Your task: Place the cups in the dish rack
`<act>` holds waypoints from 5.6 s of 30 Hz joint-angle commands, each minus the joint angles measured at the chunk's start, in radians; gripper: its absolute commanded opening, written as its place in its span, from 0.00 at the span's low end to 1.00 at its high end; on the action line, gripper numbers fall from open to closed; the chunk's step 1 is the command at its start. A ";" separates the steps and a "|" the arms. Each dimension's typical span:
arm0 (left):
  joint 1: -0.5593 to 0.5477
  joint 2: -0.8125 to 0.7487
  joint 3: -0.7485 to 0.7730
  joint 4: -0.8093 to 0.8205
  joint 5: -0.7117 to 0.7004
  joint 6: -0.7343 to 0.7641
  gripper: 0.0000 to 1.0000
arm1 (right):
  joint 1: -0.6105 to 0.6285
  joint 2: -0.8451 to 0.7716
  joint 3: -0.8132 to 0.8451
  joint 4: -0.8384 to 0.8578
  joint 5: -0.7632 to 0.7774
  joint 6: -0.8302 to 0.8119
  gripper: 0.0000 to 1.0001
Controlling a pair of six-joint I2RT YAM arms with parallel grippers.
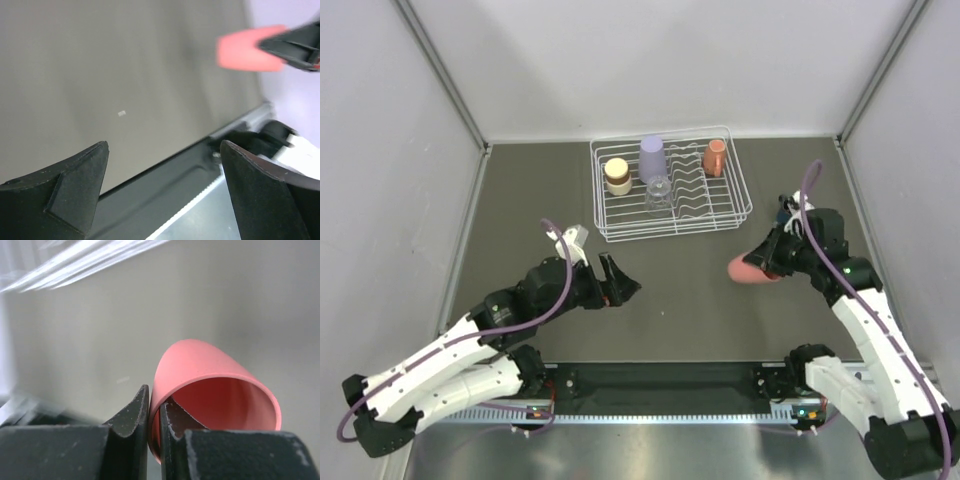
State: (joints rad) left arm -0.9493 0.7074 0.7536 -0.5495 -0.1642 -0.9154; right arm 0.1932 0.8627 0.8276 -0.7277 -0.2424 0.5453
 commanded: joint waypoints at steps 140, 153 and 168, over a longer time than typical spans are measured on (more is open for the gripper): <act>0.590 1.423 1.188 -0.441 0.141 0.187 0.02 | 0.552 -0.103 0.145 -0.171 0.532 0.073 0.96; 0.598 1.417 1.175 -0.414 0.126 0.251 0.25 | 0.552 -0.111 0.131 -0.154 0.526 0.061 0.96; 0.610 1.405 1.191 -0.415 0.118 0.251 0.47 | 0.554 -0.119 0.137 -0.159 0.523 0.051 0.96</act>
State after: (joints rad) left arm -0.3553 2.1292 1.9446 -0.9714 -0.0223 -0.6773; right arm 0.7540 0.7521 0.9554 -0.9203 0.2790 0.6098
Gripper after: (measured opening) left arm 0.741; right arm 0.963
